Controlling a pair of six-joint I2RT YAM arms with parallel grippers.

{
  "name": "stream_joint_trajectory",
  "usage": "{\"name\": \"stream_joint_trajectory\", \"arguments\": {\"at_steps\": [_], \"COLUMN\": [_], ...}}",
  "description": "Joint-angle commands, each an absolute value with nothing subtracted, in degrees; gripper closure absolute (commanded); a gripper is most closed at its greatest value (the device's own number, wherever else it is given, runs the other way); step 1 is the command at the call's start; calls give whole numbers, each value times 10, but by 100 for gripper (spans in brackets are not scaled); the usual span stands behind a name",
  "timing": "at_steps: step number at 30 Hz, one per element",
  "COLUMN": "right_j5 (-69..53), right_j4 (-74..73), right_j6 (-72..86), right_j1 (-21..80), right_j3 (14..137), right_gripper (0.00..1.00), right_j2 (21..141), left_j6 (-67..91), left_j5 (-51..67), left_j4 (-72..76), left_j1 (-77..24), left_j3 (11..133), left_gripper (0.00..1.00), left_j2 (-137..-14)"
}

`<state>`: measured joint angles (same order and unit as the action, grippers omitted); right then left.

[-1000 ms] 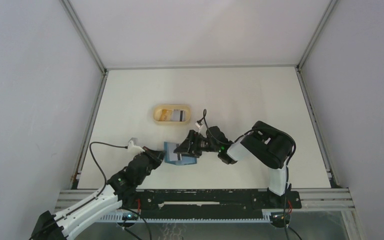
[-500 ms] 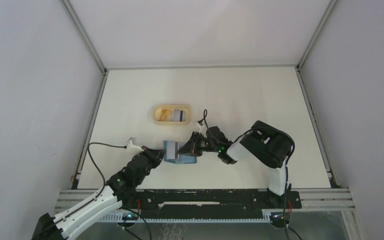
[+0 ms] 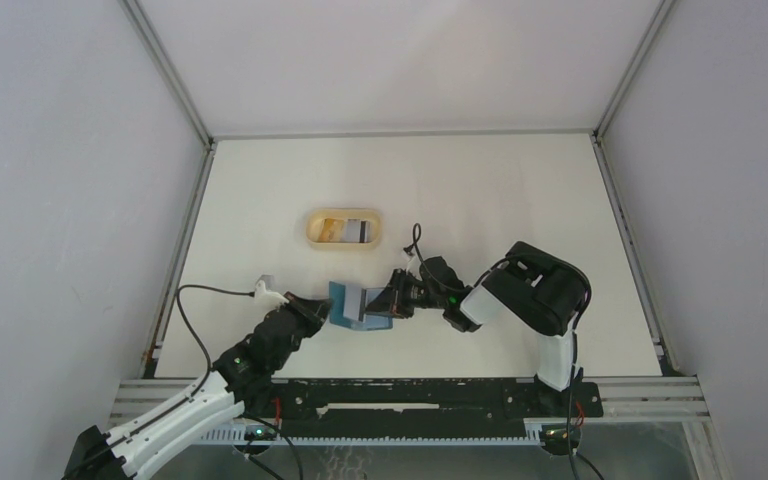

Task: Take the credit cards out of the card holder

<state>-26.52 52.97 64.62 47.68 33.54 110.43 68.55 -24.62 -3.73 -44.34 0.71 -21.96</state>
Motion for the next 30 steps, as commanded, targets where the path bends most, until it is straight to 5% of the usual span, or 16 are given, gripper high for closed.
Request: {"name": "stream_joint_trajectory", "arguments": {"at_steps": [1, 5, 12, 15, 21, 30], "right_j5": [-272, -270, -274, -272, -242, -166], "right_j4": [553, 568, 592, 625, 604, 327], "right_j6": [631, 636, 672, 707, 728, 614], "right_j1": [473, 472, 481, 487, 496, 531], "right_j3": [332, 333, 367, 375, 375, 425], "right_gripper": [81, 70, 25, 14, 8, 2], "right_j2": [1075, 1082, 1125, 1158, 1167, 1095], "left_j6": [683, 683, 683, 684, 684, 683], "left_j5": [-241, -241, -243, -243, -242, -243], "left_j4": [-98, -98, -98, -98, -98, -95], "left_j1": [-444, -444, -444, -444, -444, -444], "left_j3": [-83, -83, -83, -83, -83, -83], "left_gripper": [100, 100, 100, 100, 100, 100], "left_j2": [-214, -213, -216, -217, -217, -218]}}
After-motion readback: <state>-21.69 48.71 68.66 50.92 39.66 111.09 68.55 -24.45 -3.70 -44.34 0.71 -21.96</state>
